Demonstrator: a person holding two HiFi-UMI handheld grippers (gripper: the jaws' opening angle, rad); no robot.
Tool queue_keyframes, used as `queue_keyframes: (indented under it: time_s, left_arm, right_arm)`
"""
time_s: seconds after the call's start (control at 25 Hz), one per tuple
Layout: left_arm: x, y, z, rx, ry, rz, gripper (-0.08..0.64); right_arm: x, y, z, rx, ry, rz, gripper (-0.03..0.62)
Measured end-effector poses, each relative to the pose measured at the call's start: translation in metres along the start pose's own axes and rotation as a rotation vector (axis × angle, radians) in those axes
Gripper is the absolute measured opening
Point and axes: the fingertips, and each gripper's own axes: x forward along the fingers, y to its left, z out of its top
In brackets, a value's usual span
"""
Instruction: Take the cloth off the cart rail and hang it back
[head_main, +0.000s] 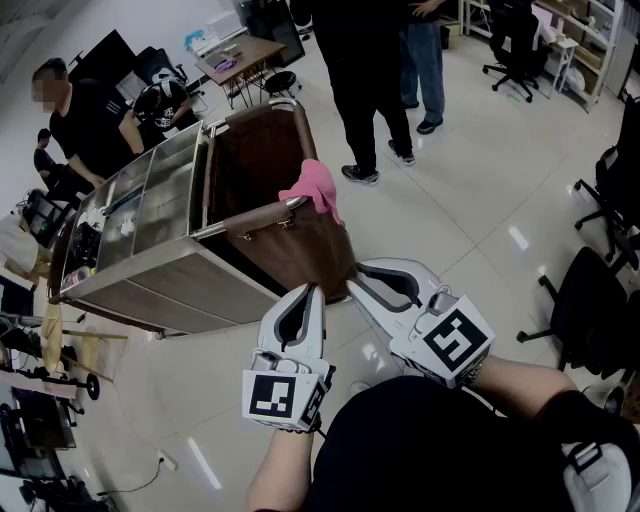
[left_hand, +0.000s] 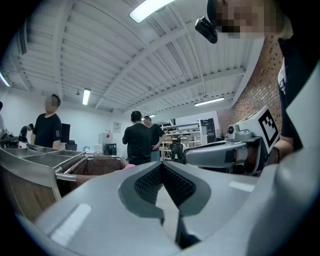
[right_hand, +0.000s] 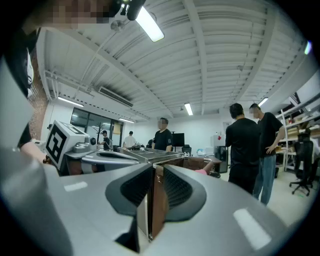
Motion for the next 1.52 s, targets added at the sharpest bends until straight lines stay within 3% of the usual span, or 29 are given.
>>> queue_keyframes:
  time_s: [0.12, 0.2, 0.28, 0.4, 0.6, 0.68, 0.72, 0.8, 0.88, 1.04, 1.24, 1.52]
  left_arm:
    - [-0.005, 0.016, 0.0, 0.004, -0.002, -0.016, 0.002]
    - [-0.008, 0.026, 0.0, 0.004, 0.0, -0.03, 0.002]
    - [-0.012, 0.033, -0.006, 0.004, 0.059, -0.052, 0.002]
    - [-0.021, 0.04, -0.018, 0.004, 0.177, -0.085, 0.002]
    - [-0.026, 0.058, -0.014, -0.002, 0.113, -0.104, 0.002]
    - [-0.035, 0.064, -0.018, -0.012, 0.148, -0.11, 0.002]
    - [-0.039, 0.067, -0.016, -0.018, 0.141, -0.114, 0.002]
    - [-0.041, 0.071, -0.004, -0.033, 0.043, -0.116, 0.002]
    - [-0.035, 0.067, 0.001, -0.042, -0.015, -0.115, 0.002]
    - [-0.007, 0.072, 0.007, -0.045, 0.004, -0.101, 0.002]
    - [0.073, 0.132, 0.048, -0.057, 0.035, -0.084, 0.002]
    - [0.133, 0.169, 0.0, -0.084, 0.122, -0.023, 0.002]
  right_arm:
    - [0.014, 0.015, -0.004, 0.149, 0.086, -0.039, 0.07]
    - [0.024, 0.019, -0.006, 0.168, 0.102, -0.062, 0.072]
    - [0.032, 0.018, -0.007, 0.142, 0.094, -0.086, 0.074]
    - [0.043, 0.011, -0.005, 0.019, 0.037, -0.112, 0.077]
    - [0.057, 0.019, -0.013, 0.087, 0.091, -0.165, 0.08]
    - [0.062, 0.027, -0.014, 0.115, 0.115, -0.178, 0.081]
    - [0.065, 0.031, -0.014, 0.077, 0.113, -0.175, 0.081]
    - [0.069, 0.033, -0.012, -0.023, 0.1, -0.167, 0.083]
    - [0.065, 0.029, -0.014, -0.043, 0.101, -0.165, 0.086]
    - [0.072, 0.002, -0.008, -0.025, 0.112, -0.158, 0.094]
    - [0.144, -0.081, 0.033, 0.012, 0.149, -0.16, 0.108]
    - [0.196, -0.149, -0.029, 0.081, 0.212, -0.12, 0.133]
